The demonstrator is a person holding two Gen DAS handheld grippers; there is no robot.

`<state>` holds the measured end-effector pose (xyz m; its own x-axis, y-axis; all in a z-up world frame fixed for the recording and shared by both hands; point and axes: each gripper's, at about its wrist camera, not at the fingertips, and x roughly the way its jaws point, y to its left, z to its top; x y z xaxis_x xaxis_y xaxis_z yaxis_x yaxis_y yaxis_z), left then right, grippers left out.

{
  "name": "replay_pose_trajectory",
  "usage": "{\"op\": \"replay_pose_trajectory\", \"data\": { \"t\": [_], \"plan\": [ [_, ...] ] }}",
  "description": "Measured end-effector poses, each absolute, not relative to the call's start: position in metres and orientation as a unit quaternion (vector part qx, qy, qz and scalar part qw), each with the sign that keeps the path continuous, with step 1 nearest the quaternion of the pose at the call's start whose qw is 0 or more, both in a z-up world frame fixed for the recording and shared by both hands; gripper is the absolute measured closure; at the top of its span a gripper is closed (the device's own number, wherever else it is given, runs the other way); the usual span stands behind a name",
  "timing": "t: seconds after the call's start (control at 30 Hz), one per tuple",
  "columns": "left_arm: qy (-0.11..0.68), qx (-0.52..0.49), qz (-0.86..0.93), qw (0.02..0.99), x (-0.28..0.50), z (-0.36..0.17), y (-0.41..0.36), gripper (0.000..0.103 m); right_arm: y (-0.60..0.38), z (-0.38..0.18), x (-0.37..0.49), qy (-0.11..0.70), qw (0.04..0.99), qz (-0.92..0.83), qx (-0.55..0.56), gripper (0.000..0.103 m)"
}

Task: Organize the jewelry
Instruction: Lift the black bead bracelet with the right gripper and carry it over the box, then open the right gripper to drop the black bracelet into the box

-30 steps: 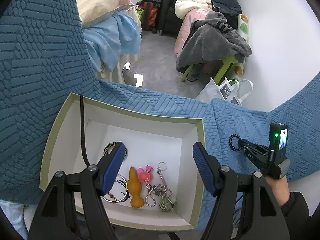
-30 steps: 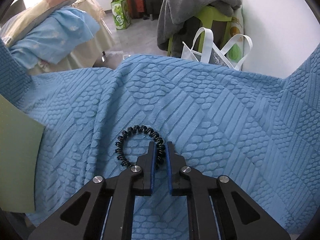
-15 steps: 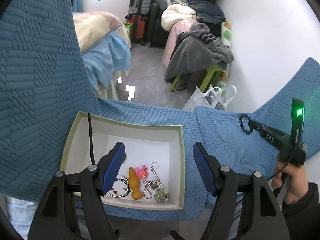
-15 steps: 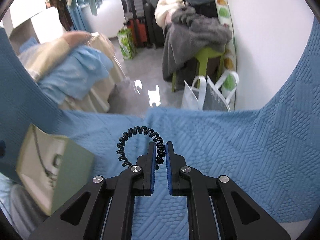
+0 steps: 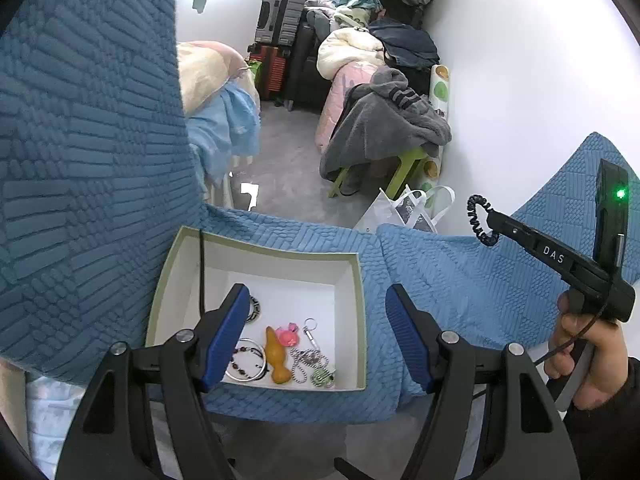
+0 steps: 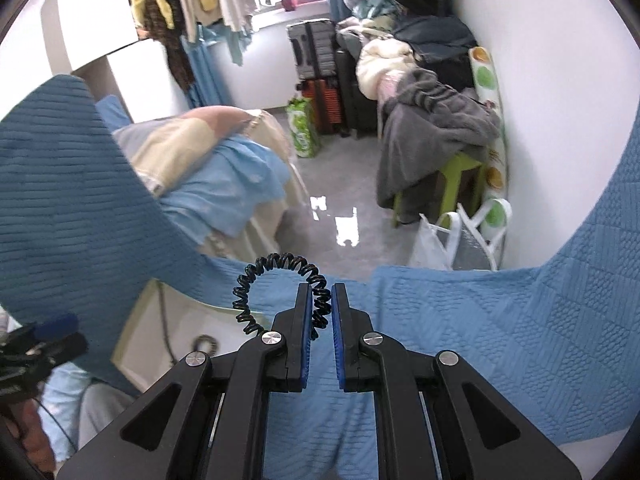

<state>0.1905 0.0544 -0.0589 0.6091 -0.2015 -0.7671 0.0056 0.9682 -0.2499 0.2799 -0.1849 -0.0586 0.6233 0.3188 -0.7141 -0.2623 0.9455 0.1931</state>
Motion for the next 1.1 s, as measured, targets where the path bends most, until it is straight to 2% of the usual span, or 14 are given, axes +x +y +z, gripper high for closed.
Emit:
{"op": "replay_pose_trajectory", "data": {
  "t": [0.47,0.77,0.93,1.1],
  "plan": [
    [0.450,-0.129,-0.025,0.883,0.165,-0.079,0.105,0.033,-0.094,-0.102,0.253,0.452,0.862,0.228,0.011,0.095],
    [0.470,-0.140,-0.017,0.871,0.160,-0.102,0.126,0.032,-0.053,-0.157,0.245,0.496,0.835,0.237,-0.019,0.095],
    [0.478,-0.131,-0.014,0.868,0.154,-0.104,0.126,0.032,-0.042,-0.193,0.241,0.528,0.815,0.238,-0.020,0.095],
    [0.478,-0.130,-0.008,0.869,0.141,-0.099,0.126,0.032,-0.041,-0.203,0.234,0.535,0.810,0.238,-0.027,0.095]
  ]
}}
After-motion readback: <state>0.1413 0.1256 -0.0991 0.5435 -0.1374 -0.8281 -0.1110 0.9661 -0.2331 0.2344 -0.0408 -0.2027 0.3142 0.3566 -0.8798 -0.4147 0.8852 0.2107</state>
